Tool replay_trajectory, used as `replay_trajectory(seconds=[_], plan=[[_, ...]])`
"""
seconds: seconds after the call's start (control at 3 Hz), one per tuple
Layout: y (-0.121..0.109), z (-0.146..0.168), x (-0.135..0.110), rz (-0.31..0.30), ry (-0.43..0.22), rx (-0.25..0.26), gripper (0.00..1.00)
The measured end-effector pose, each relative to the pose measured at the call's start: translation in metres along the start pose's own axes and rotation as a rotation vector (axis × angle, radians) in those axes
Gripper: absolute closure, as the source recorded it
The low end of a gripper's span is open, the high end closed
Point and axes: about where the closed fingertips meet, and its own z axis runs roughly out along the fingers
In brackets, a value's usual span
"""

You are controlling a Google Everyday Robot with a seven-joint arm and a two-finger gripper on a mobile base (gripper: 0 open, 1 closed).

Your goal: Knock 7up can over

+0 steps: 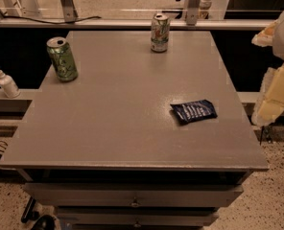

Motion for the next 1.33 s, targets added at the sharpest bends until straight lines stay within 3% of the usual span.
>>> replay_trajectory(seconds=[0.33,0.67,1.0,1.33], plan=[[0.0,0.0,0.0,0.0,0.0,0.0,0.0],[-0.029,0.019,-0.013,0.002,-0.067,0.027,0.0],[-0.104,0.068,-0.053,0.001,-0.248,0.08,0.0],[-0.161,0.106,-0.09,0.011,-0.4,0.108,0.0]])
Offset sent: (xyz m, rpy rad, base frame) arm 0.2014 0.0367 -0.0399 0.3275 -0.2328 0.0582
